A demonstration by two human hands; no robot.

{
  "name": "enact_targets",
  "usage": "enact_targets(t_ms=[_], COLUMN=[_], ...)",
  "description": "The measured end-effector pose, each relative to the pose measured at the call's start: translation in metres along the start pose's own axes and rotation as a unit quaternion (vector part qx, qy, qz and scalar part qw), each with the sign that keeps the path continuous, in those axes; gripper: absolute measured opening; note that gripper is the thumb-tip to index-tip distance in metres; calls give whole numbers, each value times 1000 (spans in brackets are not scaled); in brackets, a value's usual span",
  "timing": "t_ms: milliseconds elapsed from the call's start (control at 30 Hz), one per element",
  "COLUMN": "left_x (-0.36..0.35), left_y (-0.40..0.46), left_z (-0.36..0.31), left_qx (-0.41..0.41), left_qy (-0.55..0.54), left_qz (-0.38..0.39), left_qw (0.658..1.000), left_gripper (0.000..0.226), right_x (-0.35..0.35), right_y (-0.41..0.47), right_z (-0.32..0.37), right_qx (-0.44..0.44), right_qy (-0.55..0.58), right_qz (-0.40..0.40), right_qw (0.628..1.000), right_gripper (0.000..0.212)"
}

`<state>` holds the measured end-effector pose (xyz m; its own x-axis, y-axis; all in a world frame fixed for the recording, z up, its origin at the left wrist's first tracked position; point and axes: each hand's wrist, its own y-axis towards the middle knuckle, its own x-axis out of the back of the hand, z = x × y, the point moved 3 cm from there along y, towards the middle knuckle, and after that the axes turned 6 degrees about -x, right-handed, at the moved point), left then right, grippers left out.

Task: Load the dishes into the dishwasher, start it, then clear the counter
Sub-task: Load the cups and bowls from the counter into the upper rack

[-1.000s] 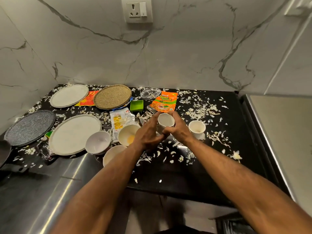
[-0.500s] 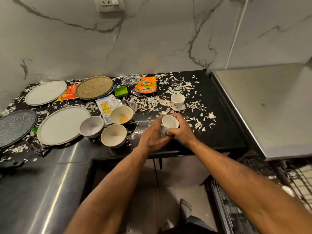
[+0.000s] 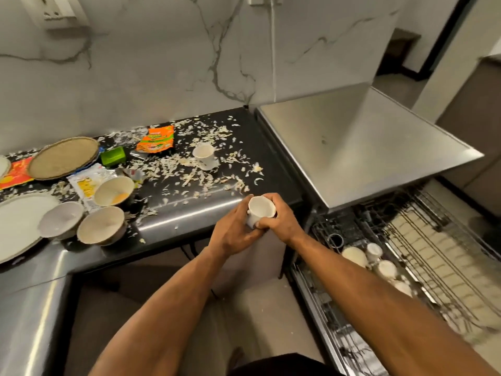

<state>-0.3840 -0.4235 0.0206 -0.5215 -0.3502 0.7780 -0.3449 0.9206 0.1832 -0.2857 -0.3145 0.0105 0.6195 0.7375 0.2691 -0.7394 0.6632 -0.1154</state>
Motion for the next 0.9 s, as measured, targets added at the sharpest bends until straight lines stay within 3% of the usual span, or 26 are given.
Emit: enact_targets(t_ms=[400,567,900], left_x=[-131,-170,-245], left_y=[22,38,91], left_z=[-118,-149,-182], left_qx=[-41,-68,-133], left_qy=[-32,-28,-9], left_qz=[90,149,262], left_qw=[995,986,956], left_gripper=[88,89,87], right_x=[145,186,253], right_y=[-86,-111,-124], right_z=[-77,-106,-156], right_qx=[-66,-99,-174], right_qy=[25,52,72], right_qz=[-104,-145,-209], right_qw=[992,983,960], right_gripper=[74,59,58])
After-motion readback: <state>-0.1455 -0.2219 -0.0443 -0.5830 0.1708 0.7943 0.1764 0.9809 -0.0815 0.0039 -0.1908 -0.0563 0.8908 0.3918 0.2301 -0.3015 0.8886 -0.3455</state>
